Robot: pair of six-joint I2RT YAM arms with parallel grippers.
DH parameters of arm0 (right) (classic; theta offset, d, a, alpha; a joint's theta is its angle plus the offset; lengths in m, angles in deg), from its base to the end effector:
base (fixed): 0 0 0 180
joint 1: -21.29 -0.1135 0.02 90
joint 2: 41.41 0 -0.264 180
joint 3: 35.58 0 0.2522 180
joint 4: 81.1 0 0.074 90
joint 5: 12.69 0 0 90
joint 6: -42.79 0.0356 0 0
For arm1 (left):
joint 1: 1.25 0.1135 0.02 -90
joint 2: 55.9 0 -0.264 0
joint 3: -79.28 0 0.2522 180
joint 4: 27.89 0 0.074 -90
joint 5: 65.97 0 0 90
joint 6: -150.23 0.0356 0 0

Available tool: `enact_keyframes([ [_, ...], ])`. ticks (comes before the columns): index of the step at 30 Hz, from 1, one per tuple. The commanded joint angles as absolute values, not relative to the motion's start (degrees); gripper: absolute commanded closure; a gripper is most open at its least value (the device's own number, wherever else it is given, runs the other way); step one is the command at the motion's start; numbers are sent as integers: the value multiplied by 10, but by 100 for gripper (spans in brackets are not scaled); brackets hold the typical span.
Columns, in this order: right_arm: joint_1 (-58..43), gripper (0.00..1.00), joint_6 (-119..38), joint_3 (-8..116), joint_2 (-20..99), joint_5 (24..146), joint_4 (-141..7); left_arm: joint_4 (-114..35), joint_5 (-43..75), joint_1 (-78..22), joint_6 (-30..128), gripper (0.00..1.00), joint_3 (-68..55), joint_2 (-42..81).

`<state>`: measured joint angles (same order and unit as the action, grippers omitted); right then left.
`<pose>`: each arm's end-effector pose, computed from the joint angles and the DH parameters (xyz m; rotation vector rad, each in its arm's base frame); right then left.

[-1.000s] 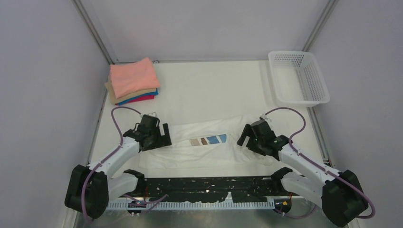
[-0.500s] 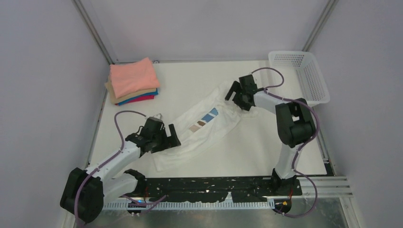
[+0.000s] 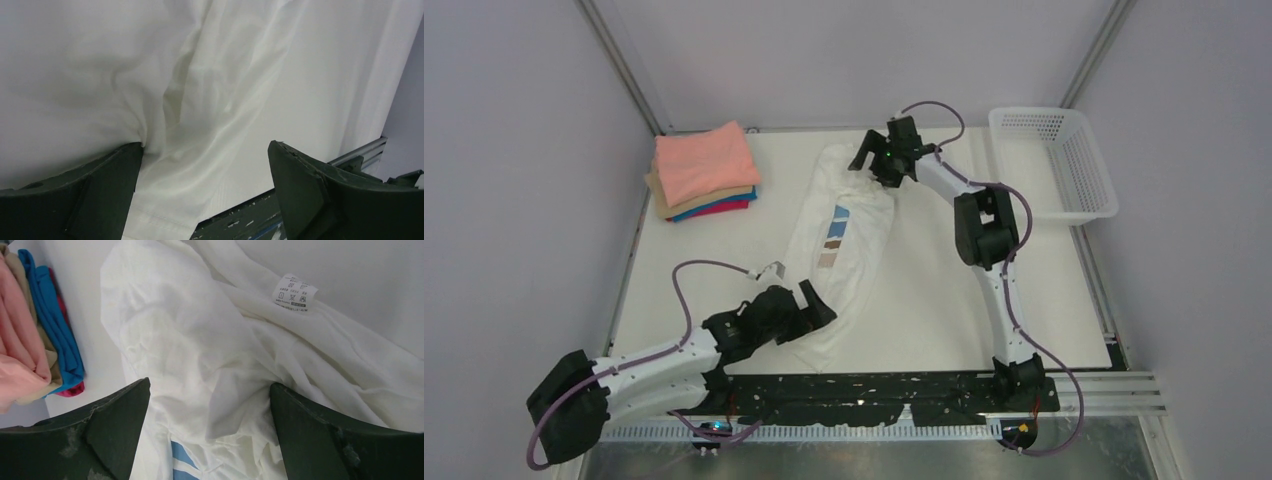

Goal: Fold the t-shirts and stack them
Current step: Rotate the tshirt 90 degrees

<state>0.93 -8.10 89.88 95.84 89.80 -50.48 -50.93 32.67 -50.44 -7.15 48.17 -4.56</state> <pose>0.5046 0.1955 0.1678 0.2785 2.4025 0.7579 0.1160 -0.1261 0.1576 -0.4702 2.4272 -0.8100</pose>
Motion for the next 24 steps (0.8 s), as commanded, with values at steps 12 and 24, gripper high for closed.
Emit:
enact_keyframes([
  [12,-72,5,-29,1101,1058,869,-492,-529,482,-708,-210,0,353,97],
  [24,-65,5,-158,1168,979,835,-438,-839,645,-811,-163,0,305,-109],
])
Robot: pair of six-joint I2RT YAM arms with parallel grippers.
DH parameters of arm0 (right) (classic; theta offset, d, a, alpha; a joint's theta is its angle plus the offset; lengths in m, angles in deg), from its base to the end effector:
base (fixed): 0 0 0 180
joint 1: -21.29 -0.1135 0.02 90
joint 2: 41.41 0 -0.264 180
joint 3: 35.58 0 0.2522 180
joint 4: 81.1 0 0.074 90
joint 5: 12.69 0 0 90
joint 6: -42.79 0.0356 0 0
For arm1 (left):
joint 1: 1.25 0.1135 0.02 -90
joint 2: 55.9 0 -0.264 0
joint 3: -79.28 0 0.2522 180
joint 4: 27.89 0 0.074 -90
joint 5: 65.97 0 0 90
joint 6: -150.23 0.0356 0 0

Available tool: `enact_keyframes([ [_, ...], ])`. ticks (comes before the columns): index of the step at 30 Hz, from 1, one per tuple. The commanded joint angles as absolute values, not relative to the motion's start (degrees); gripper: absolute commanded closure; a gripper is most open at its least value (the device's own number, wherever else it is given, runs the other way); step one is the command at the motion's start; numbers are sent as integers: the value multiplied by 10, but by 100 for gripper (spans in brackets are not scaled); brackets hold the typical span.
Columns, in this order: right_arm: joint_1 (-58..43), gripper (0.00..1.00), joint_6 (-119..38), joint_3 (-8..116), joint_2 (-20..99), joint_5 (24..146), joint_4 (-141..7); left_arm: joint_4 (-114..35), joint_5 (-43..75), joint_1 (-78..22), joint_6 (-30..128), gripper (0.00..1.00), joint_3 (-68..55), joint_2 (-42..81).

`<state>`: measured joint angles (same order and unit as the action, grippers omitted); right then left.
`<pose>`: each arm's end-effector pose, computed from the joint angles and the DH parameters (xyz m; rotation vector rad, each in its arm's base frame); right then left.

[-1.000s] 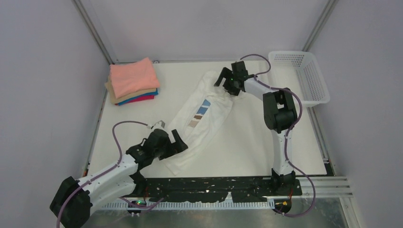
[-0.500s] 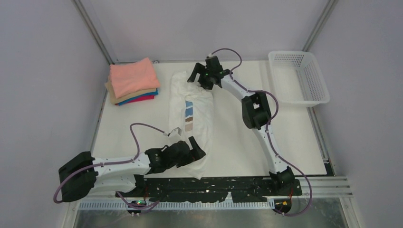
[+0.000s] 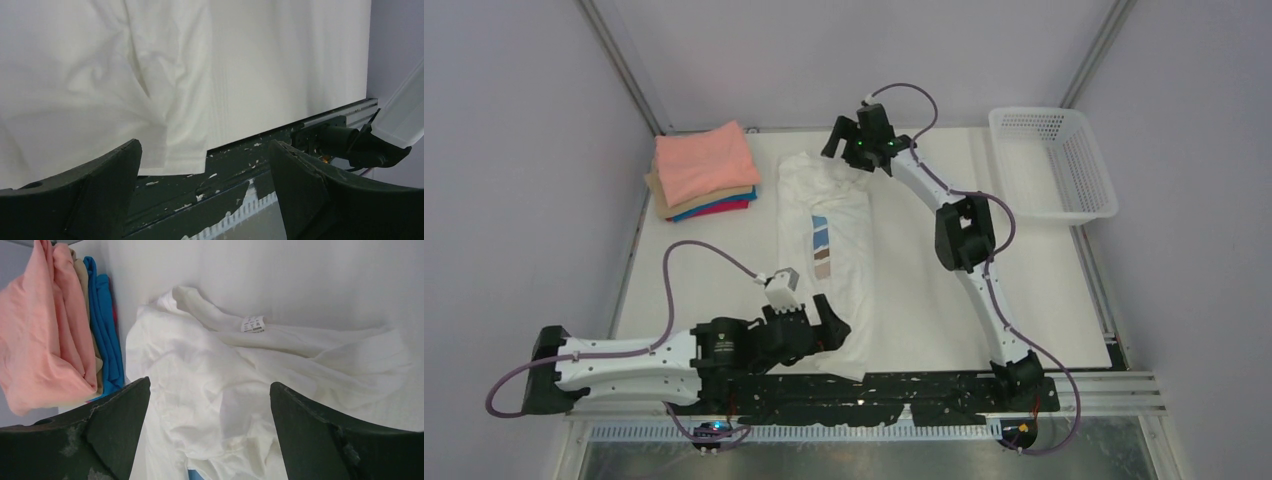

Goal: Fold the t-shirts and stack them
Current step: Rotate the tshirt 90 degrees, then grab the bottom of the folded rectangular tshirt with both arms

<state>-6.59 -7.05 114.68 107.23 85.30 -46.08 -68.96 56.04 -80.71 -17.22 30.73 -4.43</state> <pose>0.5181 0.2797 0.1979 0.1577 2.2629 0.8141 0.0519 -0.1759 0.2348 -0.2419 2.3258 -0.8323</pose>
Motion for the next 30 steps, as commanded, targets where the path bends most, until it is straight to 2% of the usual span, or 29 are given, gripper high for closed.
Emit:
enact_keyframes([
  [1,-66,5,-172,1151,946,831,-433,-863,654,-811,-171,0,314,-128],
  [4,-72,5,-241,1078,863,806,-419,-1003,685,-810,-253,0,329,-184],
  [7,-82,5,-282,914,728,758,-427,-1055,682,-808,-265,0,349,-237],
  [8,-85,5,-283,869,666,749,-442,-1044,674,-807,-253,0,362,-255],
  [12,-103,5,-236,552,484,718,-496,-926,627,-792,-202,1,442,-327],
  [14,-122,5,-212,451,413,711,-521,-888,594,-771,-173,4,466,-354],
  [20,-178,5,-191,316,300,690,-500,-838,526,-738,-134,26,512,-403],
  [25,-190,5,-183,269,257,705,-468,-811,493,-738,-90,29,520,-403],
  [30,-204,4,-191,223,237,774,-460,-817,484,-738,-78,33,525,-398],
])
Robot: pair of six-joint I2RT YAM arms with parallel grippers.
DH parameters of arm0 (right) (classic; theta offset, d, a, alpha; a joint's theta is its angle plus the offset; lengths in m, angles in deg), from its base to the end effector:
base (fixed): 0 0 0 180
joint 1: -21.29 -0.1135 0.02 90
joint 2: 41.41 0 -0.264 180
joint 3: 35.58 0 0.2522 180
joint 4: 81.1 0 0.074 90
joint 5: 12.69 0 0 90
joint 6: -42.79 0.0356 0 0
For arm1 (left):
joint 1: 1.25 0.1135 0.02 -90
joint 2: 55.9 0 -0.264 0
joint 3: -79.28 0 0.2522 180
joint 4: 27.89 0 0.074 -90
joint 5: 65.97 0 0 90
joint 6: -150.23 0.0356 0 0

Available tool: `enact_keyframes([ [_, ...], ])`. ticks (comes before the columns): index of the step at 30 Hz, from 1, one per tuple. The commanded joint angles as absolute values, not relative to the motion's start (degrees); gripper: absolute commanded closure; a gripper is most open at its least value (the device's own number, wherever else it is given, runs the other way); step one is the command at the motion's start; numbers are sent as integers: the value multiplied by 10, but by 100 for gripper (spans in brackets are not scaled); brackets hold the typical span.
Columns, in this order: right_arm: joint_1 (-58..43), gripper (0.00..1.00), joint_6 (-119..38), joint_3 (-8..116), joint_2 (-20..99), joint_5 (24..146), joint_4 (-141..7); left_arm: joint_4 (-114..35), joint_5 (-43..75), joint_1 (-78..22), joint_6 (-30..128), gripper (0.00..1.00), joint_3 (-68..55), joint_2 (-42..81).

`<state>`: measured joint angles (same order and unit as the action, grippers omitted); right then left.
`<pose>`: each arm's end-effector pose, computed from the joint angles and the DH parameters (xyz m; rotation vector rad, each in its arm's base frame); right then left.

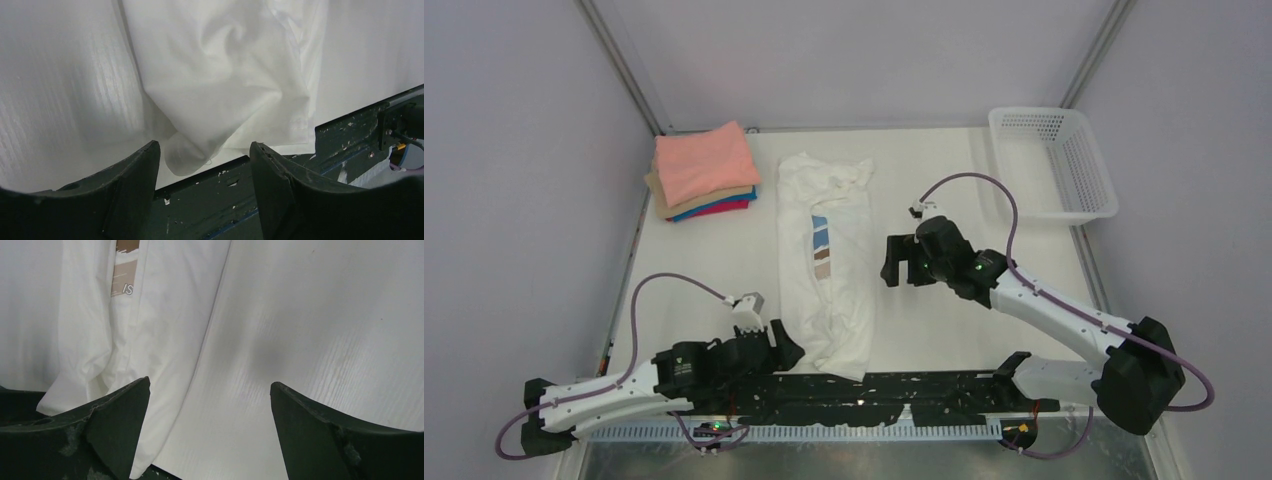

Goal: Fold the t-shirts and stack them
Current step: Grab the bottom of the folded rectangular tshirt with both arms

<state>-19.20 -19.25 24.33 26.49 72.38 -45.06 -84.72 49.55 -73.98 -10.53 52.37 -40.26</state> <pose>0.1915 0.1594 0.2470 -0.2173 2.3789 0.4848 0.0406 -0.0789 0.1582 -0.1796 2.3886 -0.7561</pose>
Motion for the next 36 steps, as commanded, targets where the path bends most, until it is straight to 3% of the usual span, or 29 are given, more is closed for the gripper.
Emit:
enact_keyframes([
  [1,-212,4,-193,214,235,786,-455,-807,485,-738,-75,36,528,-397],
  [6,-248,2,-191,200,230,822,-412,-811,484,-737,-61,59,517,-378],
  [16,-377,0,-142,195,251,839,-427,-828,456,-737,-43,81,499,-356],
  [18,-408,5,-118,191,266,833,-440,-859,448,-737,-55,87,487,-356],
  [27,-533,29,-52,195,345,776,-482,-824,395,-737,-89,100,509,-363],
  [36,-562,35,-43,199,413,734,-515,-831,385,-737,-118,100,517,-377],
])
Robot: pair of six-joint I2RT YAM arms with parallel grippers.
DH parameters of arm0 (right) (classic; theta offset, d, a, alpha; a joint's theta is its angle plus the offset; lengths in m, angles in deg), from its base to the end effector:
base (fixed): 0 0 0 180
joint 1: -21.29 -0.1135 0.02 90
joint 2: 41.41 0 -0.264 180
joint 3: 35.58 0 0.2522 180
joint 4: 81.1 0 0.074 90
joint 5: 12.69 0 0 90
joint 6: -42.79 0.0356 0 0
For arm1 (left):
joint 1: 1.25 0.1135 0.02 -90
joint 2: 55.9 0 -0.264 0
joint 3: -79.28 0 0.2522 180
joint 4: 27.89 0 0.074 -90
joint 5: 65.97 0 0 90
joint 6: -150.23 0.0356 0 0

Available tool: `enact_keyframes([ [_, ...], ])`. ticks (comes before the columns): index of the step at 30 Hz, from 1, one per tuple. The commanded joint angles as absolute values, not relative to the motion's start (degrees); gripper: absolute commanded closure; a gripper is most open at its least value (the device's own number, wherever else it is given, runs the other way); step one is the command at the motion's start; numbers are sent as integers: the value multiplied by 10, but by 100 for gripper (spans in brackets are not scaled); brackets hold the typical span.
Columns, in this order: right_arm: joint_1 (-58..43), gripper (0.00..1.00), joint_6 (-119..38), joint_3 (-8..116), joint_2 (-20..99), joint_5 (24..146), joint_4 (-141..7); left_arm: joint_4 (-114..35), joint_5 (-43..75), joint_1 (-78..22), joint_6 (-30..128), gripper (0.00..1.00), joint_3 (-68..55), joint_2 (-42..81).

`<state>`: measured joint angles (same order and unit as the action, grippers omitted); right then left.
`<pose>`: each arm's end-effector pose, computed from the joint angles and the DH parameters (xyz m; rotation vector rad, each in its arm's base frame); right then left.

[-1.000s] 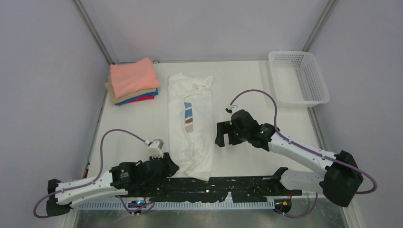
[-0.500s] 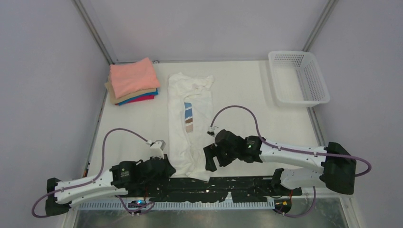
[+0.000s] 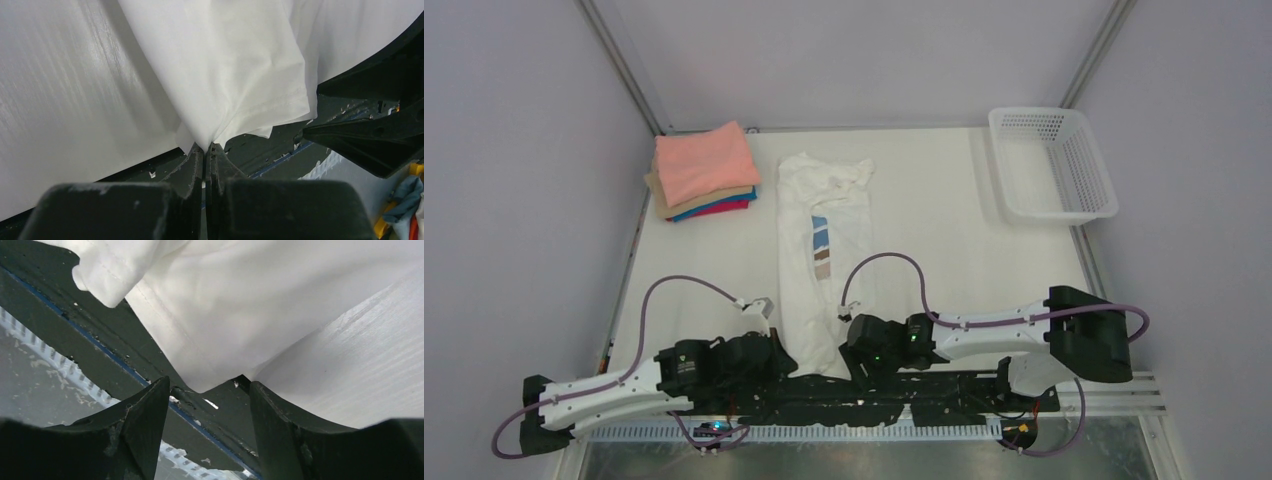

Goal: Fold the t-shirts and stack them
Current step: Grab the bottom of the folded rectangular tshirt with both arms, then fold the folded rectangular tshirt in 1/3 of the way

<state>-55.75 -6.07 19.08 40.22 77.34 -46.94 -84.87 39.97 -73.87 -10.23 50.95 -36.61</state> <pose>0.0581 0.2527 0.1643 -0.8684 2.6801 0.6226 0.0369 -0.0853 0.1600 -0.0887 2.5382 -0.8124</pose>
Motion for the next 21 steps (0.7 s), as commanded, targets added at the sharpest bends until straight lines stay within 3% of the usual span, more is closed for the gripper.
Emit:
enact_keyframes([
  [1,-562,36,-42,201,423,730,-520,-835,387,-737,-119,100,516,-379],
  [3,-562,46,-37,204,435,722,-523,-848,388,-737,-119,100,508,-386],
  [5,-562,61,-33,205,435,723,-524,-859,387,-738,-123,100,505,-395],
  [6,-562,73,-32,201,433,728,-525,-863,384,-737,-127,100,506,-400],
  [8,-563,86,-30,192,412,745,-529,-866,373,-737,-131,100,509,-410],
  [10,-563,93,-28,184,383,756,-516,-881,361,-737,-133,100,505,-417],
  [15,-563,94,-26,163,303,795,-470,-959,337,-737,-148,100,474,-411],
  [21,-563,94,-32,150,296,833,-448,-976,297,-737,-144,100,482,-335],
])
